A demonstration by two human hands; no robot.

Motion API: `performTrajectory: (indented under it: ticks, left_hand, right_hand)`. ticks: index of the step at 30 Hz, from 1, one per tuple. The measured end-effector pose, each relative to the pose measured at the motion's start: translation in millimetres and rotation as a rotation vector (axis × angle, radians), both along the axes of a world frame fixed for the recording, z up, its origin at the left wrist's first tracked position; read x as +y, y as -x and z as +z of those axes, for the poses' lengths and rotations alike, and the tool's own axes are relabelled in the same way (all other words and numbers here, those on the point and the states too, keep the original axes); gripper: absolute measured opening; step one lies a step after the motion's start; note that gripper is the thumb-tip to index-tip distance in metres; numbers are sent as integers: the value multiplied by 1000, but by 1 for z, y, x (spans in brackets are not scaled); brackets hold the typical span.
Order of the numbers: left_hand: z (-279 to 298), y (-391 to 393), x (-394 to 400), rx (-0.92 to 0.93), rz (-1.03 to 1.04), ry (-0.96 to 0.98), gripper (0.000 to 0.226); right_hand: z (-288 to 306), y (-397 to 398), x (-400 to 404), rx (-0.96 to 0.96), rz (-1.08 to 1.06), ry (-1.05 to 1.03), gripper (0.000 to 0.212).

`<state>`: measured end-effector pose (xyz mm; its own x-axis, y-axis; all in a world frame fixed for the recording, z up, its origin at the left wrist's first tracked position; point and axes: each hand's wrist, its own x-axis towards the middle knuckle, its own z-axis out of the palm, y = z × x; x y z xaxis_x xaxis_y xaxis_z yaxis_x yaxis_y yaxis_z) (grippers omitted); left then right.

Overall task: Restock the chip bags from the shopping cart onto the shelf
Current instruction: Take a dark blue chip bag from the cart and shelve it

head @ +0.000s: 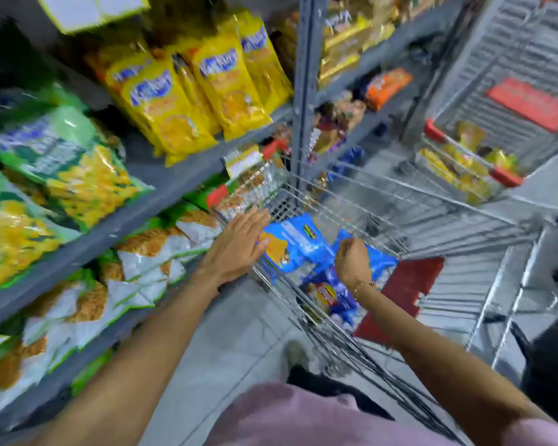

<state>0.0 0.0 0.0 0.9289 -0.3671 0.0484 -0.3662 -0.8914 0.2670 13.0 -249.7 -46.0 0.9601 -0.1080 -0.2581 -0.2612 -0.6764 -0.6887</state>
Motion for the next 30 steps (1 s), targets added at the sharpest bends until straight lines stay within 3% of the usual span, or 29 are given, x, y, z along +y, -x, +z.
performTrajectory:
  ticks: [3,5,8,10,11,16,21,26,30]
  left_hand:
    - [-31,-8,-6,125,-107,-58,52]
    - [-49,-7,-10,156,-176,-102,45]
    - [-61,-9,-8,192,-265,-168,44]
    - [-68,-12,-3,239,-250,-146,57]
    - [-70,-14,-1,242,-244,-151,61]
    - [-81,-16,1,211,-273,-169,63]
    - [-91,-14,0,105,-245,-107,59]
    - [-94,-12,-1,70,-233,-107,57]
    - [-91,-10,-2,85,-210,-116,52]
  right_hand:
    - [-43,17,-29,485,-80,-11,40]
    - [-70,37,-41,670,-132,-128,37]
    - [-106,59,-48,813,-167,-216,23]
    - [-130,66,-49,897,-215,-333,5]
    - [-141,66,-47,913,-240,-385,10]
    - [-161,50,-21,509,-626,-560,46]
    - [-173,52,-17,574,-657,-686,59]
    - [-173,48,-11,449,-708,-627,51]
    - [-166,45,-13,460,-571,-503,49]
